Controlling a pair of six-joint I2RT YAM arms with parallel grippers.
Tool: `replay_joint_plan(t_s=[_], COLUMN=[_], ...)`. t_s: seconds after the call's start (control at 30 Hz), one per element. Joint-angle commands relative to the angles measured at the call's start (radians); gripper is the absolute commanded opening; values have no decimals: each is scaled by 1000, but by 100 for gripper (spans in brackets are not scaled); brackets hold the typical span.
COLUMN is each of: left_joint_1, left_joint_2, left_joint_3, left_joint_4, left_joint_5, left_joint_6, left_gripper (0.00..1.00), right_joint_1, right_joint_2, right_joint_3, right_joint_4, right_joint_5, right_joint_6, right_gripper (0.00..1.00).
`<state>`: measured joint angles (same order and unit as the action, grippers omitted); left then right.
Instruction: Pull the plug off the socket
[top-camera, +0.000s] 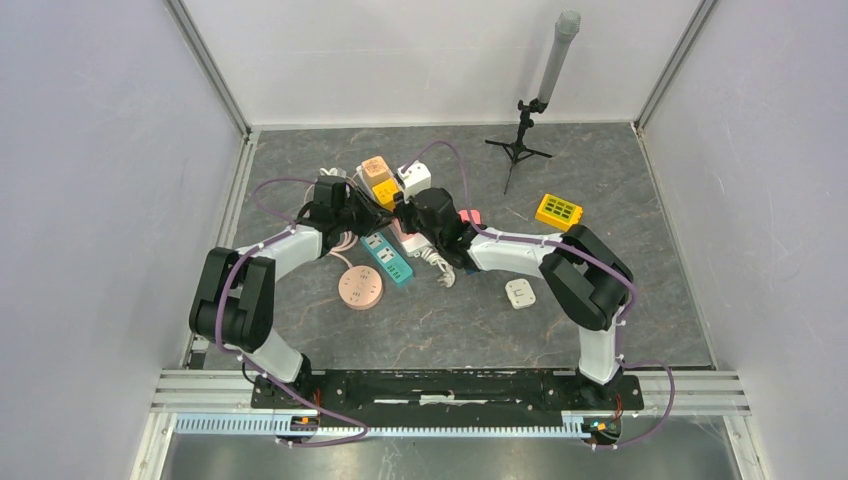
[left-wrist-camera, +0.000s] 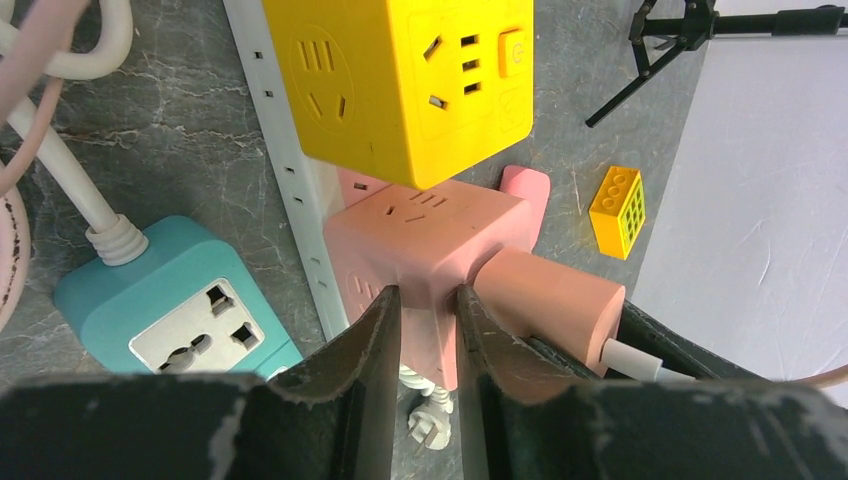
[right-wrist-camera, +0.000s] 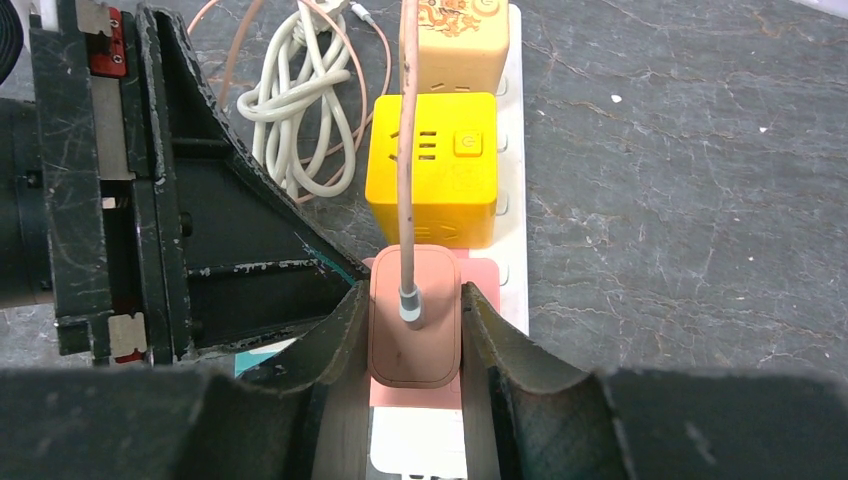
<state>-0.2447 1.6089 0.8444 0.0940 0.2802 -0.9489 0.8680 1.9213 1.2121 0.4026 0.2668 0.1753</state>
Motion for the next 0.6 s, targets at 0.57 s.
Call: replay_joint_plan(t_s=[0.57], left_joint_1=[2], left_joint_2=[65], left_joint_3=[-82], left_joint_4=[-171], left_joint_5=[-49], left_joint_6=[89], left_gripper=[33], right_joint_1=[-17], right_joint_2=[-224], right_joint_3=[108], right_joint_4=[50], right_joint_5=[7], right_joint_6=[-21], right_gripper=[0])
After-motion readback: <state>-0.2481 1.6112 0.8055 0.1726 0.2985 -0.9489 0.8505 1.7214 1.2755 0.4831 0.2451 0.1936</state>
